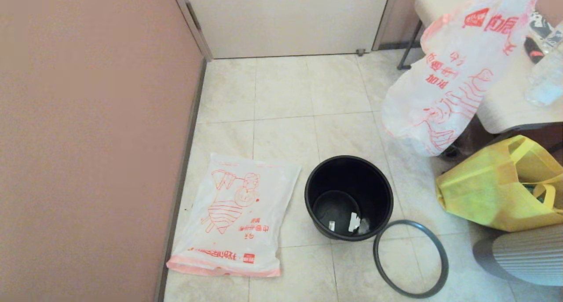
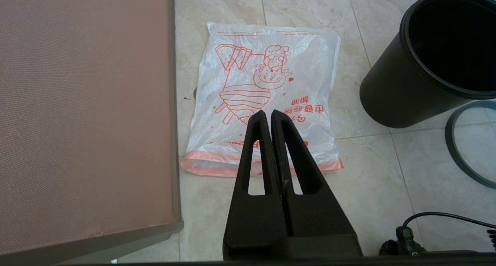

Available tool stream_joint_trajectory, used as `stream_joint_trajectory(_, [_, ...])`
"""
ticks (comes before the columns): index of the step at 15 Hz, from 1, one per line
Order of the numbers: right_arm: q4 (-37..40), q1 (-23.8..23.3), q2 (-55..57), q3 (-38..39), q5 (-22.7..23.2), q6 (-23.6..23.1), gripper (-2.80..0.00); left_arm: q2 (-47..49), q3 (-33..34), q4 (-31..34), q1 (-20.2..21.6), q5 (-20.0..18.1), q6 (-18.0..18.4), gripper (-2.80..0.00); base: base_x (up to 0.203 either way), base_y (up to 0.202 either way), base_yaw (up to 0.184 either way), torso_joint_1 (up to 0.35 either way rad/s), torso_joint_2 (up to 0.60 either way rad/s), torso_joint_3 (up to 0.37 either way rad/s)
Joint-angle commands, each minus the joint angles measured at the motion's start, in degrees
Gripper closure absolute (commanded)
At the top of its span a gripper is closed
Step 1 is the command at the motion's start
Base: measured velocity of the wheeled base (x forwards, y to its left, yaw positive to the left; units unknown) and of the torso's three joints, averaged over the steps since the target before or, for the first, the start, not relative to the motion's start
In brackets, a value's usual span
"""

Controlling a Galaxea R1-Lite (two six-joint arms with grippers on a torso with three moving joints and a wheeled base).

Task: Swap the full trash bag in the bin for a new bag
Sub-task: Place the trash bag on the floor

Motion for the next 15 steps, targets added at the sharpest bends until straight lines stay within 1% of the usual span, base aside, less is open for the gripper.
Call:
stream_joint_trajectory(1, [0.03, -4.07, 8.96, 0.09, -0.16, 0.39, 0.0, 0.07, -0.06, 0.02, 0.01, -0.01, 0.0, 0.0, 0.0, 0.0, 0.0, 0.0, 0.0, 0.0])
stream_joint_trajectory(4, [0.13, -8.02, 19.54, 0.46, -0.69, 0.44, 0.0, 0.07, 0.0, 0.02, 0.01, -0.02, 0.0, 0.0, 0.0, 0.0, 0.0, 0.0, 0.0, 0.0])
stream_joint_trajectory(8, [0.01, -11.45, 35.05, 0.52, -5.12, -0.52, 0.0, 0.07, -0.02, 0.02, 0.01, -0.05, 0.03, 0.0, 0.0, 0.0, 0.0, 0.0, 0.0, 0.0])
stream_joint_trajectory(10, [0.32, -12.16, 40.47, 0.6, -7.84, -1.01, 0.0, 0.07, -0.05, 0.02, 0.01, -0.01, 0.0, 0.0, 0.0, 0.0, 0.0, 0.0, 0.0, 0.0])
stream_joint_trajectory(11, [0.85, -12.33, 41.42, 0.85, -8.75, -1.89, 0.0, 0.07, 0.03, 0.02, 0.01, -0.01, 0.0, 0.0, 0.0, 0.0, 0.0, 0.0, 0.0, 0.0])
stream_joint_trajectory(12, [1.7, -12.36, 41.43, 0.96, -8.89, -2.81, -0.82, 0.07, 0.0, 0.02, 0.01, -0.01, 0.01, 0.0, 0.0, 0.0, 0.0, 0.0, 0.0, 0.0])
stream_joint_trajectory(13, [2.67, -12.29, 40.77, 0.96, -8.9, -3.07, -2.8, 0.07, 0.02, 0.02, 0.01, -0.01, 0.0, 0.0, 0.0, 0.0, 0.0, 0.0, 0.0, 0.0])
stream_joint_trajectory(15, [5.76, -12.16, 37.99, 0.96, -8.84, -3.07, -2.8, 0.07, -0.03, 0.02, 0.01, -0.05, 0.0, 0.0, 0.0, 0.0, 0.0, 0.0, 0.0, 0.0])
